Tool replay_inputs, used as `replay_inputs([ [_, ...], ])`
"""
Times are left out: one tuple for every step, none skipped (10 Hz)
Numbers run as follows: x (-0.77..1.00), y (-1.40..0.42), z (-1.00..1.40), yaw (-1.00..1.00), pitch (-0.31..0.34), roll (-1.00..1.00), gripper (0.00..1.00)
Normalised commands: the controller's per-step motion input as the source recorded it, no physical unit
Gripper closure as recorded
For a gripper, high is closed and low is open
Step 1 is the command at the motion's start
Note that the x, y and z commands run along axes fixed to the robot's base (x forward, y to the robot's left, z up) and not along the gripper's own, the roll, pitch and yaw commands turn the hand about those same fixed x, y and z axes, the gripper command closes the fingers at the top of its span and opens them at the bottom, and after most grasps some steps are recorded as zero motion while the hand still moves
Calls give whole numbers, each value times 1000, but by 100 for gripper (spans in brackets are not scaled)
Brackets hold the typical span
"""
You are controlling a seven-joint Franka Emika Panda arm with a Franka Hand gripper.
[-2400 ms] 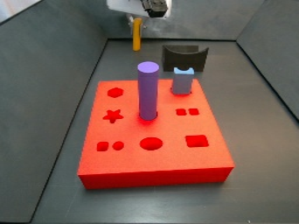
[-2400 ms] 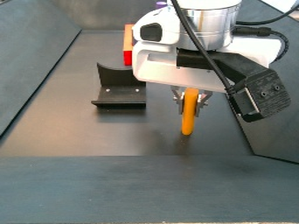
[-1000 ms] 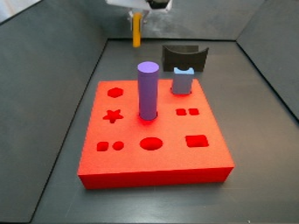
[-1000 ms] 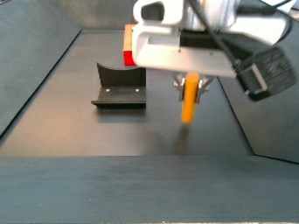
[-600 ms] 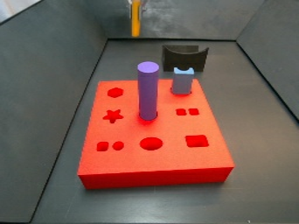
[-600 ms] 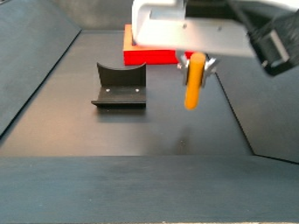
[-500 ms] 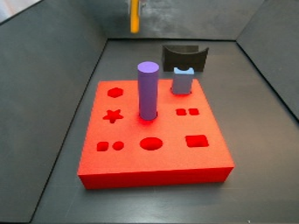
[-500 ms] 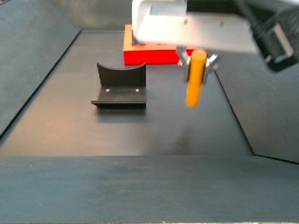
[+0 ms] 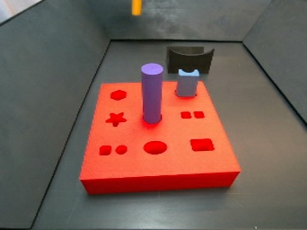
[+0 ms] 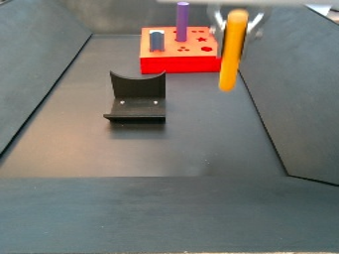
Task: Pick up the oval object. Move up. Move to above the board. Insert the oval object.
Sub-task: Move to above the board.
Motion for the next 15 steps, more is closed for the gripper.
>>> replay_inputs([
  [-12, 37, 1000, -24, 86, 1, 100],
  [-7, 29, 900, -12, 89, 10, 100],
  [0, 23, 694, -1, 92, 14, 100],
  [2, 20, 542, 3, 97, 19, 100],
  [4, 16, 337, 6, 100, 28, 100],
  [0, 13, 236, 7, 101, 30, 100],
  [85, -1000, 183, 1000, -66, 531, 100],
  [86, -1000, 179, 1000, -68, 530, 100],
  [71, -1000, 184, 630, -92, 476, 100],
  [68, -1000, 181, 373, -110, 325, 100],
  [71, -1000, 176, 211, -89, 227, 100],
  [70, -1000, 178, 87, -44, 164, 100],
  [67, -1000, 179, 32, -23, 131, 100],
  [66, -1000, 182, 14, 2, 90, 100],
  [68, -1000, 185, 13, 15, 63, 100],
])
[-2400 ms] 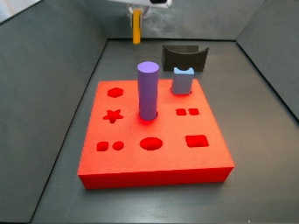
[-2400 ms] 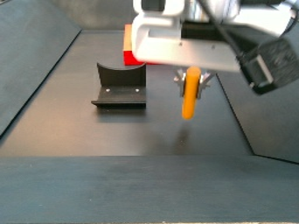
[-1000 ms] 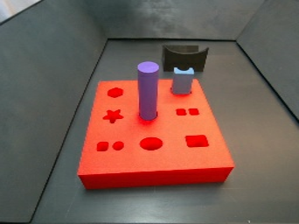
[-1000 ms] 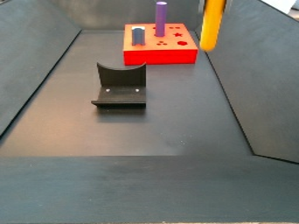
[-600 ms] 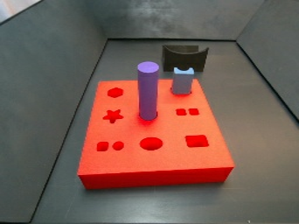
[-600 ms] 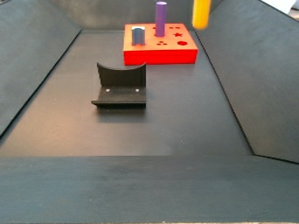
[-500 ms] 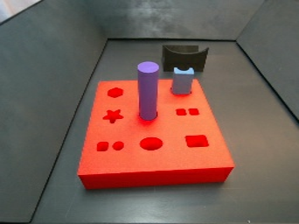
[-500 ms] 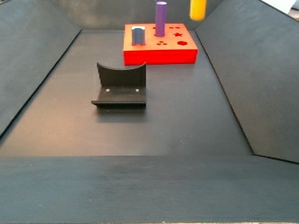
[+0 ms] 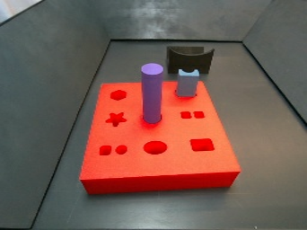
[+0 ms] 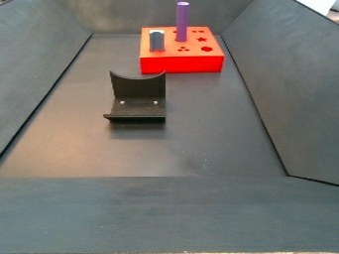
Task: Pick up the oval object. Move up. Move to above the board. Insert the oval object.
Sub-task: Move to above the board.
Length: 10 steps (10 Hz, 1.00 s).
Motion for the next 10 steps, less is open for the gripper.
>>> replay_inputs([
  [71, -1000, 190, 12, 26, 37, 100],
  [73, -1000, 194, 8, 36, 12, 100],
  [77, -1000, 198, 8, 56, -1, 100],
  [85, -1000, 202, 10, 76, 6, 100],
  [108, -1000, 203, 11, 97, -1, 100],
  [120, -1000, 202, 10, 110, 4, 100],
  [145, -1000, 210, 9, 128, 2, 100],
  [138, -689, 150, 10, 137, 2, 100],
  [108, -446, 104, 11, 135, 5, 100],
  [73, -229, 61, 10, 110, 6, 100],
])
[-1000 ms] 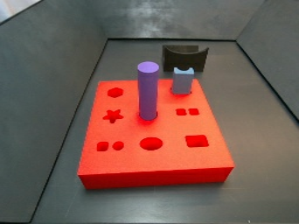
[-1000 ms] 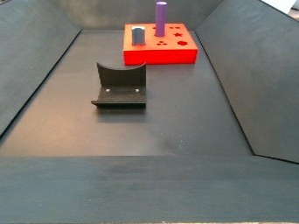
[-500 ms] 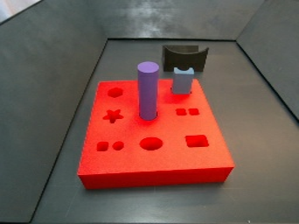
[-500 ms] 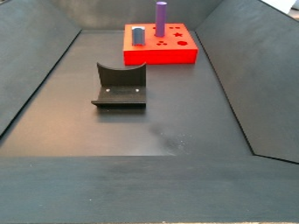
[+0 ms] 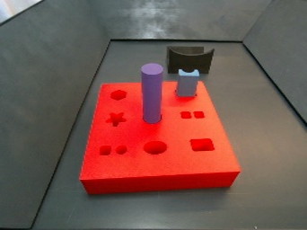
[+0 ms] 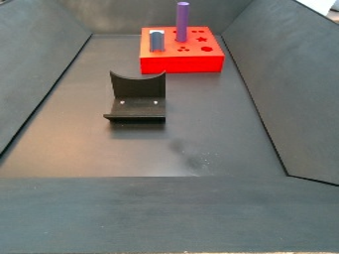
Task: Pick up the oval object. Move up. Move to above the board. Insert the oval object.
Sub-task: Insert the oval object.
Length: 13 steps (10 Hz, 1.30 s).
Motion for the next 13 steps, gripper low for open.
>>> replay_inputs([
  [31, 0, 0, 0, 0, 0, 100],
  [149, -143, -131, -629, -84, 0, 100],
  [46, -203, -149, -869, -103, 0, 100],
  [34, -191, -111, -909, -63, 0, 100],
  [40, -186, -131, -917, -71, 0, 100],
  [31, -183, -149, -923, -64, 0, 100],
  [0, -126, -160, -986, -17, 0, 100],
  [0, -40, -191, -1000, -1, 0, 100],
  [0, 0, -186, -1000, 0, -3, 100],
  [0, 0, -189, -1000, 0, -3, 100],
  [0, 0, -206, -1000, 0, 0, 100],
  [0, 0, -234, -1000, -20, 0, 100],
  [0, 0, -237, -1000, -19, 0, 100],
])
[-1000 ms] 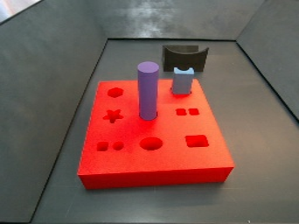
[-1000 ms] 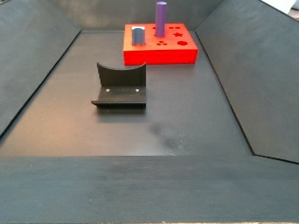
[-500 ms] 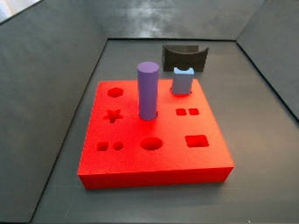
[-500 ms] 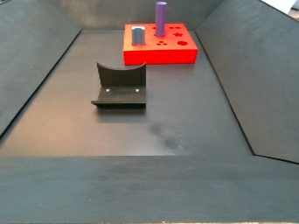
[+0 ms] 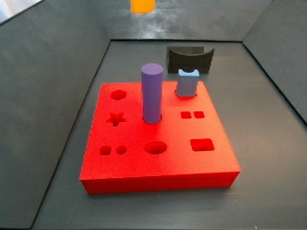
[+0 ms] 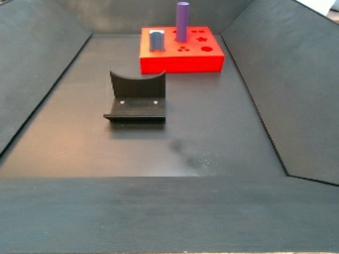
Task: Pick up the oval object. Move up. Move to above the board. Insert the oval object.
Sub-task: Insert the oval object.
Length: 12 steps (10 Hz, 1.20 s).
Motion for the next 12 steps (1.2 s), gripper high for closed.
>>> replay_inputs([
  [0, 0, -237, -1000, -20, 0, 100],
  [0, 0, -246, -1000, 0, 0, 100],
  [0, -46, -200, -1000, 0, 0, 100],
  [0, -51, -197, -1000, 0, 0, 100],
  [11, -149, -160, -960, 0, -13, 100],
  [274, -389, -197, -611, 0, -11, 100],
  [286, -417, -217, -577, 0, -7, 100],
  [383, -454, -280, -494, 0, 0, 100],
  [374, -463, -306, -489, 0, 0, 100],
  [231, -466, -323, -574, 0, 0, 100],
  [83, -451, -314, -671, -1, 0, 100],
  [20, -454, -306, -703, 0, 0, 100],
])
